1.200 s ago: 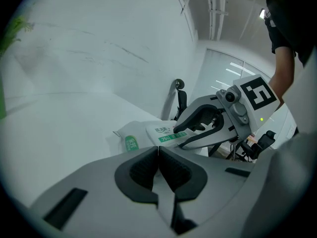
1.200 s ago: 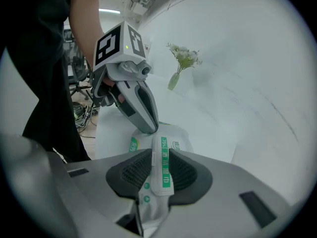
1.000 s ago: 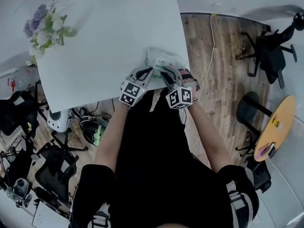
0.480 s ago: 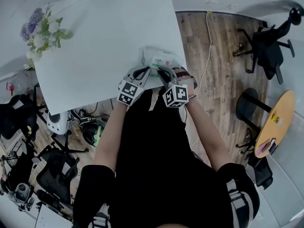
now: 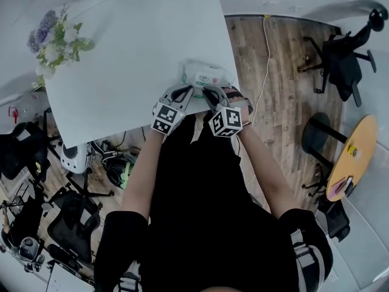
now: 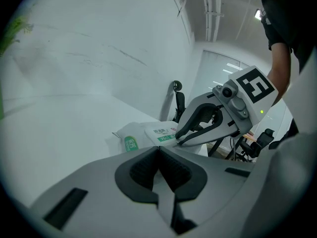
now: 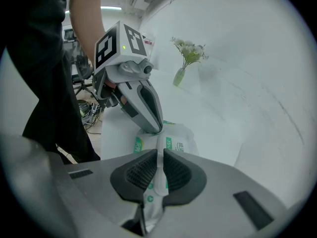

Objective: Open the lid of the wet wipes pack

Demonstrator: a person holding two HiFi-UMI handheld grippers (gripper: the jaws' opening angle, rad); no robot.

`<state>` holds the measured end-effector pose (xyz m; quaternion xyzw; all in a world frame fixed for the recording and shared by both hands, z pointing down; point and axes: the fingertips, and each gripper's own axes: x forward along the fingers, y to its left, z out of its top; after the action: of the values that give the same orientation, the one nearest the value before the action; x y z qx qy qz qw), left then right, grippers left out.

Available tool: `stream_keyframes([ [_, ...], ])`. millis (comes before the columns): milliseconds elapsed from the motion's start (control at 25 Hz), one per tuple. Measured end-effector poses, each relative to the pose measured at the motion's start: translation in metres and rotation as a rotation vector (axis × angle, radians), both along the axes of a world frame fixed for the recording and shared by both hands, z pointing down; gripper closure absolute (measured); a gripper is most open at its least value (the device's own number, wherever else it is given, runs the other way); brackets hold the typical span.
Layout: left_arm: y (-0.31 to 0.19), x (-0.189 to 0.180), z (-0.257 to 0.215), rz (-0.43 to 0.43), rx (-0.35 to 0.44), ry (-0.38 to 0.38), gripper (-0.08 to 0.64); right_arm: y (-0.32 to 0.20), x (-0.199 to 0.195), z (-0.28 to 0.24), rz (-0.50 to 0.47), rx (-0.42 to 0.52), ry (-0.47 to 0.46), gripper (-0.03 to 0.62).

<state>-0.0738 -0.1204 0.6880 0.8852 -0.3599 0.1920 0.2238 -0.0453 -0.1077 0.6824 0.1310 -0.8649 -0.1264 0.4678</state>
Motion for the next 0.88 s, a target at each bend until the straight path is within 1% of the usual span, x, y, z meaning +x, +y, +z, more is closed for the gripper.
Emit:
stream_keyframes([
  [480, -0.0003, -0.0011, -0.0009, 0.005, -0.007, 0.009, 0.535, -0.0006, -0.0018, -0.0048, 0.025, -0.019, 0.008, 0.550],
  [880, 0.0003, -0.0022, -0.0022, 0.008, -0.015, 0.017, 0.535, 0.0006, -0.0031, -0.0089, 0.018, -0.029, 0.022, 0.557],
])
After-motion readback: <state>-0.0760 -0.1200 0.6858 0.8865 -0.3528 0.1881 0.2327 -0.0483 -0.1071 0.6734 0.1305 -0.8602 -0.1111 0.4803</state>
